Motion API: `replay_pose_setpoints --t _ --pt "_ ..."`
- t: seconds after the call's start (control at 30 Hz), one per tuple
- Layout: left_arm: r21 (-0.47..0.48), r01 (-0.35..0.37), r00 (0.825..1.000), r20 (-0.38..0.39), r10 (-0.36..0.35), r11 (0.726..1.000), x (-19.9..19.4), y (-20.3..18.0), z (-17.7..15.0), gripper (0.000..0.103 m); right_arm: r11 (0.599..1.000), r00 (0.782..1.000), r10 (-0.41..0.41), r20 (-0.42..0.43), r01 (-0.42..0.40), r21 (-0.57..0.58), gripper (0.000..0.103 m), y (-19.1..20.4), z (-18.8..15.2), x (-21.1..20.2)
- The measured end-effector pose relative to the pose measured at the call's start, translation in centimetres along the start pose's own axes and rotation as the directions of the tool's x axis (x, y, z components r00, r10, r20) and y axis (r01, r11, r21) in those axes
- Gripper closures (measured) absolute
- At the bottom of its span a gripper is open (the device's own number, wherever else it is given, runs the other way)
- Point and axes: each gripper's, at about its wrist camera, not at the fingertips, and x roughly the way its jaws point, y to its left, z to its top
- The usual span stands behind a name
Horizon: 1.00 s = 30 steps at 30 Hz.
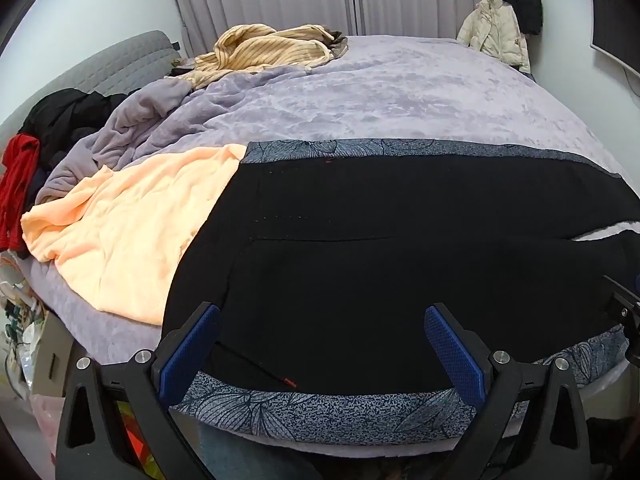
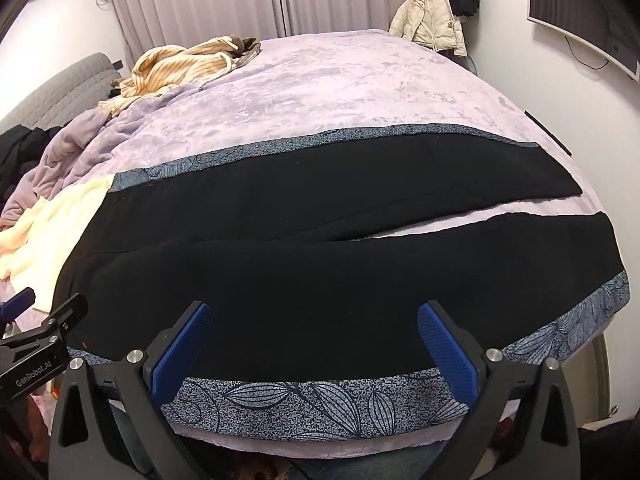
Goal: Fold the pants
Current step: 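Move both grippers to the patterned edge of the black trousers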
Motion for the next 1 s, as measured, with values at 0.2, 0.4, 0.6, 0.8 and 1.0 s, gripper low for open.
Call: replay_pose_setpoints --t 0.2,0.4,0.6,0.8,1.0 --pt "-0.004 -0.014 1.0 0.007 0.014 1.0 -0.5 -0.1 -0.5 0.001 1.0 1.0 0.003 0.002 -0.003 -0.002 0.0 0.0 0.1 -0.2" --pt "-0.002 -0.006 1.0 -0.007 0.006 1.0 0.0 0.4 0.5 0.001 1.0 1.0 0.0 0.001 0.0 -0.003 0.0 0.1 0.1 -0.3" --pt "-0.005 0.008 1.0 -0.026 -0.008 1.0 0.2 0.3 0.4 0.001 1.0 1.0 -0.005 0.001 0.005 -0.003 0.0 0.0 0.2 -0.4" --pt "-0.015 0.029 0.998 -0.052 -0.03 0.999 0.6 0.4 0.5 0.001 1.0 1.0 -0.006 0.0 0.006 0.0 0.0 0.0 0.1 -0.4" --pt "-0.021 0.029 0.997 -0.066 -0.031 0.999 0.9 0.3 0.5 0.001 1.0 1.0 -0.006 -0.002 0.006 0.001 0.0 0.0 0.1 -0.4"
